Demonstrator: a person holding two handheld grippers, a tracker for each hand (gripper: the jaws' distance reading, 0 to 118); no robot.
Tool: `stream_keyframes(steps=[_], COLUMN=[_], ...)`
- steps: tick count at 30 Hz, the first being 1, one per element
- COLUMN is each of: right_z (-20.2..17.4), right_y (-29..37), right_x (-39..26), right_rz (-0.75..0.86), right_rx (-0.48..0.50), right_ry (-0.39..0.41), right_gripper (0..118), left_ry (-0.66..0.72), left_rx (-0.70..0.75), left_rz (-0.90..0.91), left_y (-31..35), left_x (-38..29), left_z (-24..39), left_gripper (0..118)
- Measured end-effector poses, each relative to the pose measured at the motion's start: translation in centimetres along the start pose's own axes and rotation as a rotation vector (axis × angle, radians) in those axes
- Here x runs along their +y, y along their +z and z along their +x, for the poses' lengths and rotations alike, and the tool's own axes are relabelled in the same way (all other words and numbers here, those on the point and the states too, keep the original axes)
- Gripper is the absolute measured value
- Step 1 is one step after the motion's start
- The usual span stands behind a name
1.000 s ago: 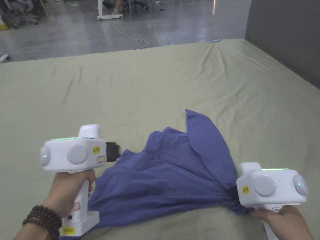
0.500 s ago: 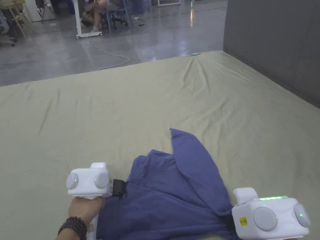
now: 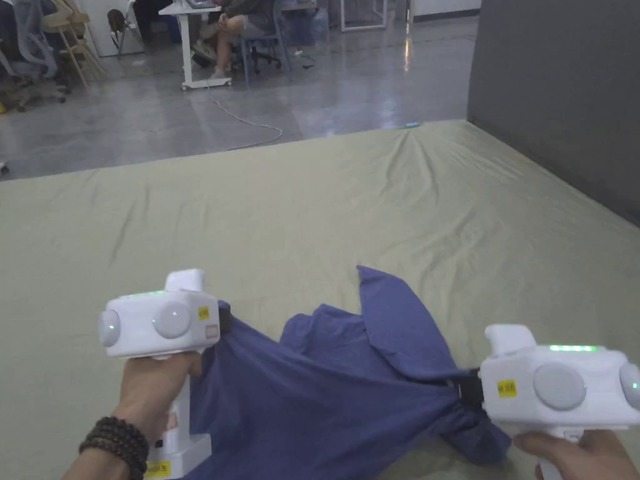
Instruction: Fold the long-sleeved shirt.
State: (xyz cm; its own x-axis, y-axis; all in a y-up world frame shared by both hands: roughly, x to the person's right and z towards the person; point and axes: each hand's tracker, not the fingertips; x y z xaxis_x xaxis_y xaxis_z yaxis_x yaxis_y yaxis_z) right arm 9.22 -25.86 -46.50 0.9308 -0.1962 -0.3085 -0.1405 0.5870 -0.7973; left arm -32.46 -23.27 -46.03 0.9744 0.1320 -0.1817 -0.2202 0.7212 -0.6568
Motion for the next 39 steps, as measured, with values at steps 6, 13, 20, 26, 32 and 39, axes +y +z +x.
stream_keyframes(steps=[6, 13, 20, 26, 32, 39], right_z=[-3.5, -8.0, -10.2, -11.3, -10.5, -7.4], right_y=[5.1, 11.2, 18.4, 20.1, 13.9, 1.2], right_x=[12.4, 30.3, 41.8, 44.0, 40.6, 31.9], right_rz=[0.219, 0.425, 0.570, 0.610, 0.521, 0.310], right_rx=[-0.019, 0.017, 0.010, 0.031, 0.020, 0.039], right_ry=[0.145, 0.197, 0.098, 0.104, 0.117, 0.037], right_gripper=[4, 3, 3, 3, 3, 3], left_ry=[0.074, 0.086, 0.090, 0.083, 0.099, 0.124], left_rx=[-0.027, -0.002, 0.020, 0.049, 0.065, 0.073], left_rz=[0.249, 0.482, 0.619, 0.646, 0.571, 0.356], left_y=[10.0, 18.8, 23.0, 23.6, 19.1, 9.6], left_x=[8.3, 20.5, 28.8, 30.6, 27.5, 18.7], left_z=[-1.1, -0.8, -1.5, -0.6, -1.9, -5.4], left_gripper=[0, 0, 0, 0, 0, 0])
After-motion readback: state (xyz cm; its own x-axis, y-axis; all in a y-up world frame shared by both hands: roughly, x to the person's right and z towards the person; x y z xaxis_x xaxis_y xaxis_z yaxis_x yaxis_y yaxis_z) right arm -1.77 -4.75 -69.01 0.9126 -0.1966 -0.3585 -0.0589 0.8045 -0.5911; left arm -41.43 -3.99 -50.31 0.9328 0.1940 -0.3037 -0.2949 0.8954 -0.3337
